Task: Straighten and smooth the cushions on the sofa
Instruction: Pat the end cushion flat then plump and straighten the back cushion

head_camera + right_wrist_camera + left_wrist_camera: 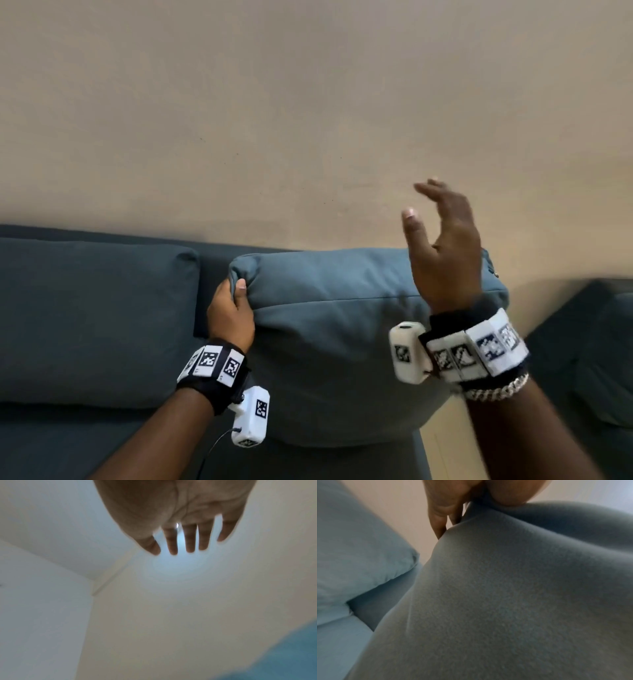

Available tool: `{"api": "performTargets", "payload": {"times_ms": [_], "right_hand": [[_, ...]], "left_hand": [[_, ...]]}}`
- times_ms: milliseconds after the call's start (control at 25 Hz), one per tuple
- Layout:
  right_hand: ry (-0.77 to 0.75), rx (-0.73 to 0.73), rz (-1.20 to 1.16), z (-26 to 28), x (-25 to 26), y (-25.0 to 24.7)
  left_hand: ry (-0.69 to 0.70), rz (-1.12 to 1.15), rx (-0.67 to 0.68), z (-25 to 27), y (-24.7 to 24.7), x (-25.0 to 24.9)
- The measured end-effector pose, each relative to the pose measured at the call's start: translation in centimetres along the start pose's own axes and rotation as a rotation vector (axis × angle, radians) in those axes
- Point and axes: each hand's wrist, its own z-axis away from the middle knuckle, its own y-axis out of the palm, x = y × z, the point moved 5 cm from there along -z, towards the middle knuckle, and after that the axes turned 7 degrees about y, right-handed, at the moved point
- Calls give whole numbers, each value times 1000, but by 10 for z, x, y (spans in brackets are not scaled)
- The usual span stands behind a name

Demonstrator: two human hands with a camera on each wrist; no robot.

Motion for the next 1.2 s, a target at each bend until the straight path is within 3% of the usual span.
{"api": "performTargets", "payload": {"times_ms": [40, 80, 160, 200, 240, 280, 400, 440, 480, 600, 640, 680, 720, 840, 880, 920, 960, 1040, 1080, 1160, 1200], "right_hand": [[-9, -69, 31, 13, 4, 2], [-25, 11, 197, 37, 2, 22], [-49, 600, 690, 97, -32, 87], [-66, 765, 784, 102, -42, 98], [-25, 769, 749, 86, -37, 96], [56, 651, 555, 57, -24, 87], [2, 65, -64, 16, 35, 37], [-47, -21, -111, 26, 45, 34], [-114, 7, 10, 48, 50, 47], [-142, 814, 681, 129, 8, 125], [-113, 931, 724, 127, 4, 129], [-53, 895, 619, 108, 14, 126], [5, 769, 399, 85, 30, 117], [-60, 137, -237, 46, 90, 60], [-96, 27, -296, 53, 97, 55], [-126, 24, -203, 67, 98, 64], [-131, 212, 46, 88, 94, 88], [-65, 771, 552, 136, 50, 143], [-24, 914, 610, 142, 39, 149], [15, 798, 276, 110, 56, 140], [5, 610, 59, 93, 72, 127]], "left_hand": [[-9, 2, 2, 1, 0, -1], [-11, 3, 8, 2, 0, -3], [-19, -17, 63, 6, 3, -5], [-26, -27, 83, 9, 2, -3], [-21, -17, 77, 8, 2, -2], [-16, 0, 53, 10, 1, -2], [-16, 33, 20, 12, 0, -6], [-29, 24, 36, 13, 1, -8], [-31, 5, 51, 14, 1, -8], [-15, -15, 82, 20, 2, -10], [-27, -6, 86, 23, 2, -8], [-35, 10, 67, 22, 0, -7], [-35, 24, 60, 25, -3, -7], [-25, 83, 47, 25, -4, -15], [-28, 104, 52, 26, -3, -17], [-26, 119, 52, 26, -1, -18], [-21, 129, 56, 28, 0, -19], [-41, 147, 81, 29, 5, -16], [-61, 159, 90, 32, 4, -14], [-56, 196, 73, 34, -1, -13], [-51, 205, 90, 36, -3, -13]]}}
